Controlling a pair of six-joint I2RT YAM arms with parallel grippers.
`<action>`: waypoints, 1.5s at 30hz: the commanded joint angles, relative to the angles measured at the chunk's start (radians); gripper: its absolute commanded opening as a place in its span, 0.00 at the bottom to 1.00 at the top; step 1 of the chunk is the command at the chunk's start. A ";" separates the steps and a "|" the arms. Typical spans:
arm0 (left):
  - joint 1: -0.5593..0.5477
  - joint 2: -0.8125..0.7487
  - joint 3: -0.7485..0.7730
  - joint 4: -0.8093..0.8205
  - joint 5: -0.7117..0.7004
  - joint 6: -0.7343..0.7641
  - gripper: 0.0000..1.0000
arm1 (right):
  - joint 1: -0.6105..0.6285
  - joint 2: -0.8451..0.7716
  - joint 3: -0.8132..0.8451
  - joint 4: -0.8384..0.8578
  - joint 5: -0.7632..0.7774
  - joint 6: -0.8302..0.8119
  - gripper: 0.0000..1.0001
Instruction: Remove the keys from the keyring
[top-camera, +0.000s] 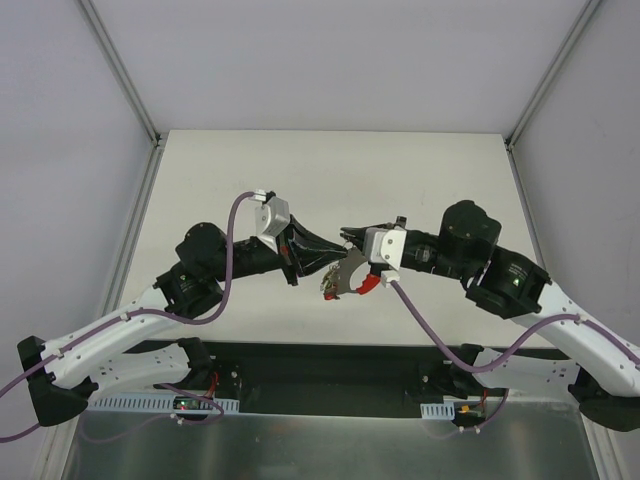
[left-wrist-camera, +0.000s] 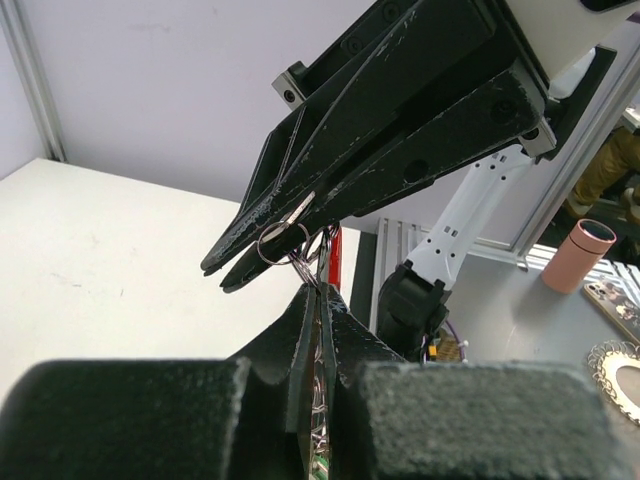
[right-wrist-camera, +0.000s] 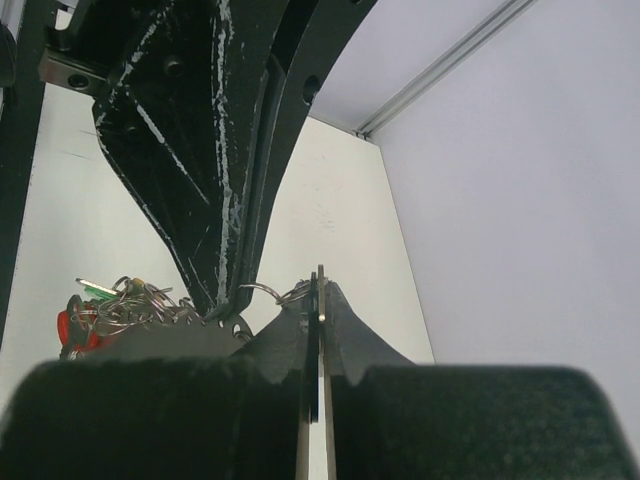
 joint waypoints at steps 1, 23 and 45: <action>-0.003 -0.007 0.048 0.007 -0.054 0.023 0.00 | 0.016 0.005 0.000 -0.014 -0.008 -0.014 0.01; -0.003 0.019 0.107 -0.072 -0.041 0.024 0.00 | 0.086 0.021 0.006 -0.150 0.173 -0.168 0.16; 0.000 0.027 0.096 -0.085 -0.051 0.029 0.00 | 0.091 0.017 0.052 -0.201 0.222 -0.191 0.29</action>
